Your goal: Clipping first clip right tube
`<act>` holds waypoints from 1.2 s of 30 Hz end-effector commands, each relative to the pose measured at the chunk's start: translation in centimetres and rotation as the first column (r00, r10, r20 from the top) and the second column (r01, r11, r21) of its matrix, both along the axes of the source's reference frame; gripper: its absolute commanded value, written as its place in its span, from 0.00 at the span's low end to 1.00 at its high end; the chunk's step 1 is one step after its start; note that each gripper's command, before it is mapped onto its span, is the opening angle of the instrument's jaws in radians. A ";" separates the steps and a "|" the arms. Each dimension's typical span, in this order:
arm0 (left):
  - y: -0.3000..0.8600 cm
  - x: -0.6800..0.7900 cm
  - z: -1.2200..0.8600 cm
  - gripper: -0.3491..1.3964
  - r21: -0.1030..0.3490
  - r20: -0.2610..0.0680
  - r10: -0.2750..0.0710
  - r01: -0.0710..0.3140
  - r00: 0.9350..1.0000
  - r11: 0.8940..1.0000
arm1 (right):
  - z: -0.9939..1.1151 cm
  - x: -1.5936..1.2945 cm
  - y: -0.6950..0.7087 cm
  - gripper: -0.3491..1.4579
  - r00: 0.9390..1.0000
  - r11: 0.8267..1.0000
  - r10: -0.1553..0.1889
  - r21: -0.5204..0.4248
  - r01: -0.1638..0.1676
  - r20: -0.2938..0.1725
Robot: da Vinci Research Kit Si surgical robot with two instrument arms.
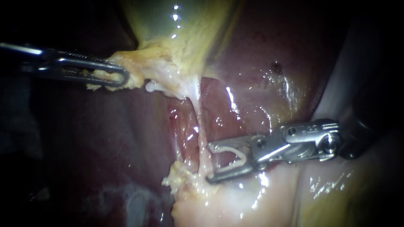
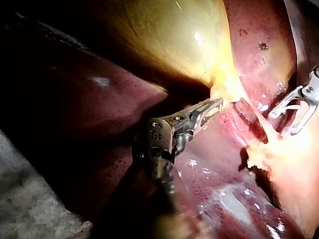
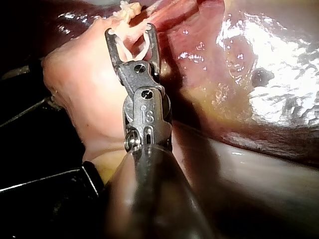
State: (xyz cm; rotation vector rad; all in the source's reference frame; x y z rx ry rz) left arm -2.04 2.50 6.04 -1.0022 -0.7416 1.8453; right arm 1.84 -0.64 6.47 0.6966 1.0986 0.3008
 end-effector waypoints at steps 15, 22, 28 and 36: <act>0.00 0.00 0.00 0.00 0.000 -0.001 -0.001 0.001 1.000 1.000 | 0.36 0.08 0.03 0.47 1.000 1.000 0.025 0.007 -0.025 -0.002; 0.00 0.00 0.00 0.00 0.000 -0.001 -0.001 0.001 1.000 1.000 | 0.55 0.31 -0.05 0.47 0.996 0.993 0.084 0.084 -0.082 -0.019; 0.00 0.00 0.00 0.00 0.000 -0.001 -0.001 0.001 1.000 1.000 | 0.65 0.48 -0.14 0.47 0.994 0.985 0.096 0.151 -0.089 -0.043; 0.00 -0.01 0.00 0.00 0.000 -0.001 -0.001 0.001 1.000 1.000 | 0.64 0.60 -0.23 0.47 0.991 0.974 0.103 0.211 -0.085 -0.079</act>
